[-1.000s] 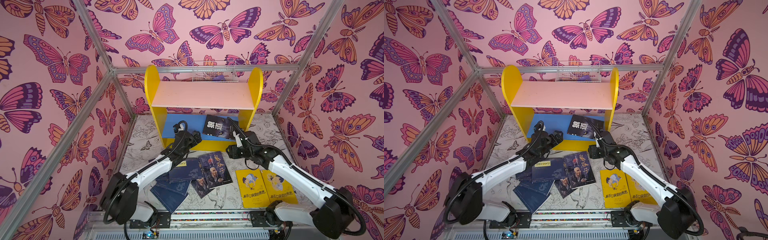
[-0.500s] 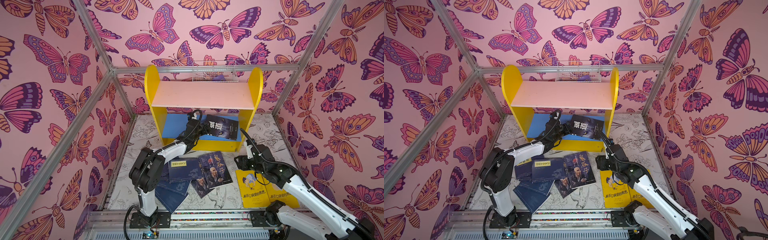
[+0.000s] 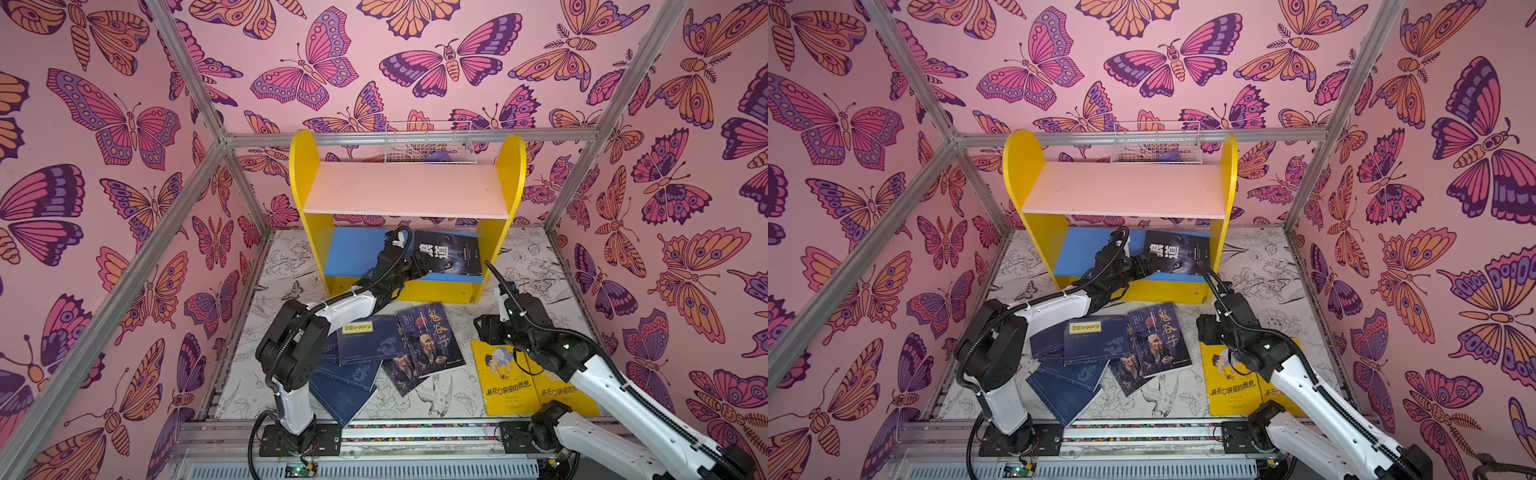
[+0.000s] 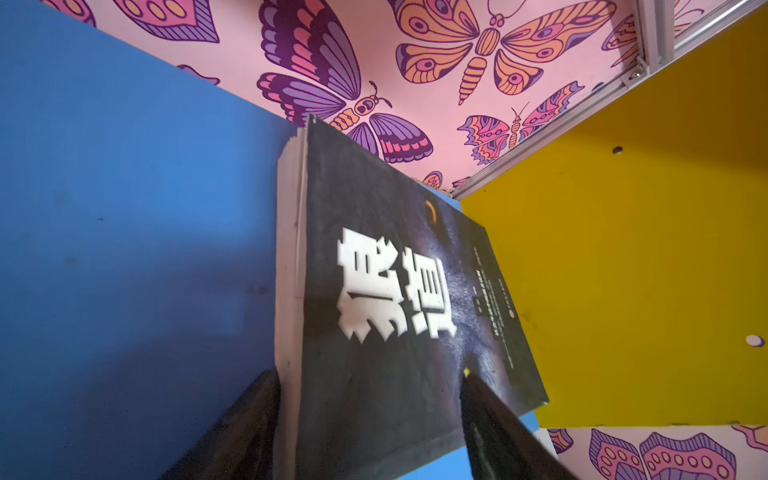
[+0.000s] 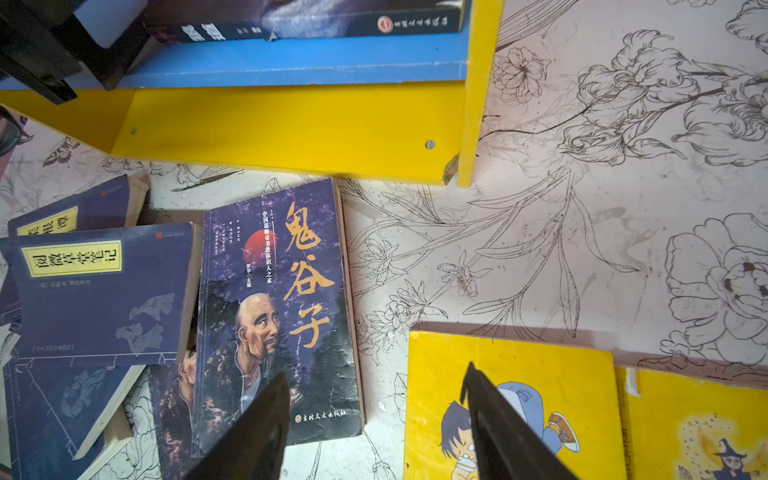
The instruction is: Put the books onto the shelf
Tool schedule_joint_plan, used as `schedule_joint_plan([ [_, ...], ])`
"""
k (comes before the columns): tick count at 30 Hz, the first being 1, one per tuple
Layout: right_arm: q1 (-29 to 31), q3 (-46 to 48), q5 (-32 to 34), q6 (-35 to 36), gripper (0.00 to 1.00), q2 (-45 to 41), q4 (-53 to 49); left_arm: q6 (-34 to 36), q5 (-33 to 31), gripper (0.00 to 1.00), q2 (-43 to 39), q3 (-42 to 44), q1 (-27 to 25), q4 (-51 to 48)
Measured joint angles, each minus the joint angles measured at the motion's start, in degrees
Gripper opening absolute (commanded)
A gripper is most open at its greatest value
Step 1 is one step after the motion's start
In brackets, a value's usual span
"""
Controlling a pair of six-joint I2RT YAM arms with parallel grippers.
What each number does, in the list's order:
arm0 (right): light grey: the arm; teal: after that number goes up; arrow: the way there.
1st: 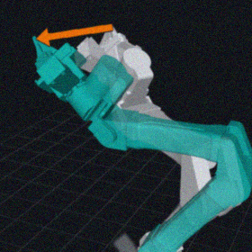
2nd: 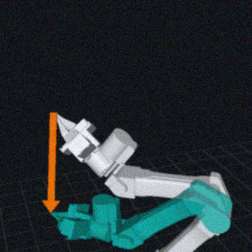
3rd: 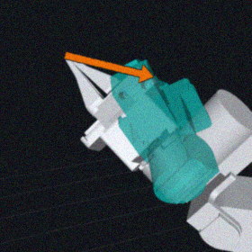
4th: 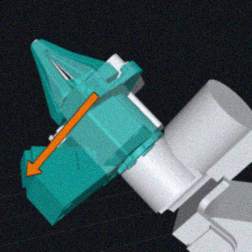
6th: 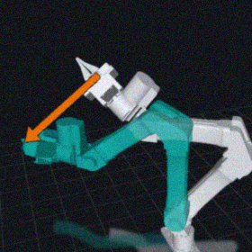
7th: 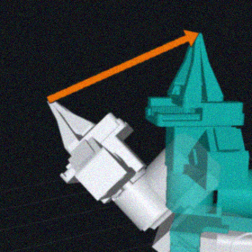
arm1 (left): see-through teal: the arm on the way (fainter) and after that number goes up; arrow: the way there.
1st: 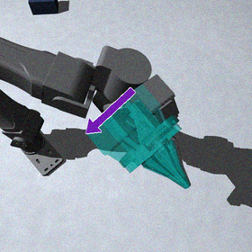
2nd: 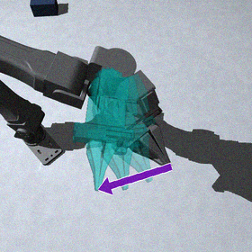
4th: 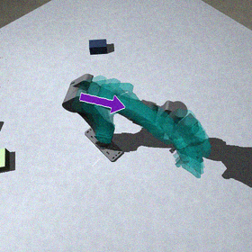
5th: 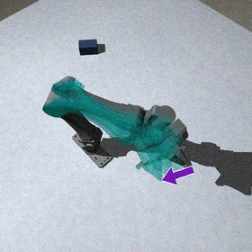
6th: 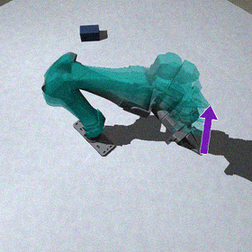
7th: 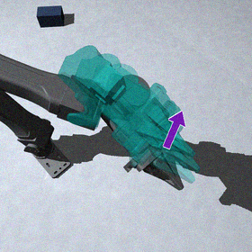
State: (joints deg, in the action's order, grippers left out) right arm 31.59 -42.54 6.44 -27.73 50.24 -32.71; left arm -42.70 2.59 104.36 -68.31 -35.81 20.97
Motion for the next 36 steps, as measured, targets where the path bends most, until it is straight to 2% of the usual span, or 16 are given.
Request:
schedule_joint_plan([
  [5,0.0,0.0,1.09,-0.85,0.69,0.0,-0.48,0.02,-0.07,0.73,-0.42,0.66,-0.26,0.44],
  [12,0.0,0.0,3.85,-1.88,0.7,0.0,-1.09,-0.24,-2.01,0.84,-3.48,2.93,-0.85,-1.73],
  [18,0.2,0.07,2.67,-0.57,0.7,1.95,-1.16,0.94,-8.46,0.86,-14.6,8.7,-0.94,-11.13],
  [23,3.85,1.81,-0.52,-0.37,0.7,6.25,1.31,3.15,-11.08,0.85,-25.29,14.91,-1.11,-18.36],
  [27,6.34,3.76,-3.93,-1.31,0.7,12.0,5.97,5.86,-6.88,0.87,-26.4,19.3,-2.14,-22.08],
  [32,6.64,4.74,-5.03,-4.28,0.7,19.08,10.95,11.72,2.23,0.89,-19.63,19.98,-4.15,-26.27],
  [36,6.64,4.59,-5.18,-5.07,0.7,22.77,12.85,15.23,6.32,0.89,-15.04,17.44,-4.44,-31.04],
])
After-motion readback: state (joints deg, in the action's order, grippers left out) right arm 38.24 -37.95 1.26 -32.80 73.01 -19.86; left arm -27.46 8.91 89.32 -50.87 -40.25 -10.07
